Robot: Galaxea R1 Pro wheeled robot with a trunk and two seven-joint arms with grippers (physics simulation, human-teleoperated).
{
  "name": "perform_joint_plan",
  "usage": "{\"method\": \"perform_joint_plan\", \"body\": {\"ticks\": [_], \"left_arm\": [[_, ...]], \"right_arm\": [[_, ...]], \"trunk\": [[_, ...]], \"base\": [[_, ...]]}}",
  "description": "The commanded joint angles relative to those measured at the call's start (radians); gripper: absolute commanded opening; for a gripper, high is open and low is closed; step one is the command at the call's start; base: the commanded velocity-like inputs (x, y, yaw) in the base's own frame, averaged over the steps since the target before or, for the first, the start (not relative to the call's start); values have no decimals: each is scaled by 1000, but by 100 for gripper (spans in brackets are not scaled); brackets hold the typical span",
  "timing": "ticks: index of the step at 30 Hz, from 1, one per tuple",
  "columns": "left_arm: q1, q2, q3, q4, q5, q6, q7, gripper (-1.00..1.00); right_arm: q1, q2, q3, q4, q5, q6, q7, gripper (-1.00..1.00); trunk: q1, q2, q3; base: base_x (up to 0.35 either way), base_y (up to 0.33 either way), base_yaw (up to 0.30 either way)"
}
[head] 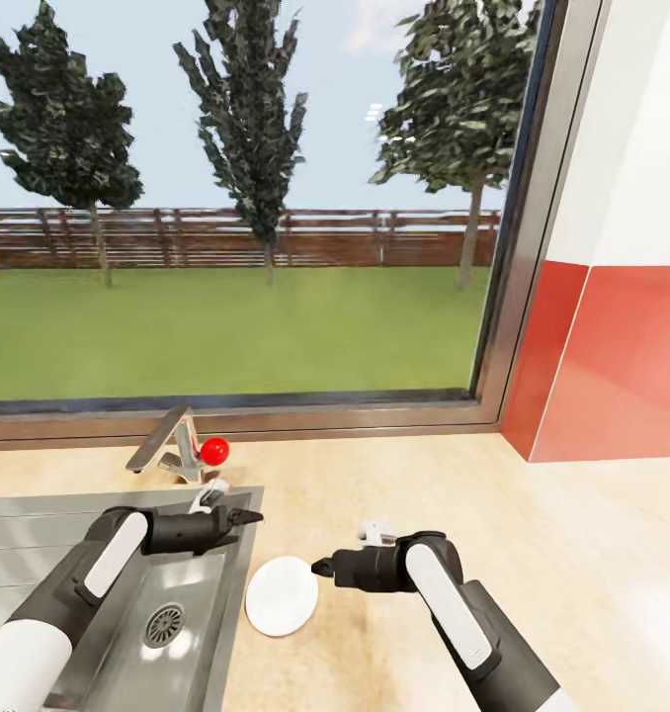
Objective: Set up a coffee station on the kitchen countertop: keep the coffee maker on the countertop, move the bottle of coffee from the kitchen shelf to the counter next to the coffee maker, place a paper coffee filter on top of the coffee maker, put the saucer next to the coffee maker with the coffee cup on the saucer, and place the electric kettle next to the coffee maker.
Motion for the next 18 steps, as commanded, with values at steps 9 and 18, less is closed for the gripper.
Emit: {"method": "perform_joint_plan", "body": {"ticks": [9, 18], "left_arm": [[-9, -2, -1, 0, -4, 3, -6, 100], [-4, -2, -2, -1, -6, 1, -4, 100]], "right_arm": [[0, 1, -1, -57, -11, 1, -10, 100], [0, 1, -1, -62, -10, 1, -10, 100]], "trunk": [[0, -1, 0], [0, -1, 0]], "base": [[0, 0, 0], [0, 0, -4]]}}
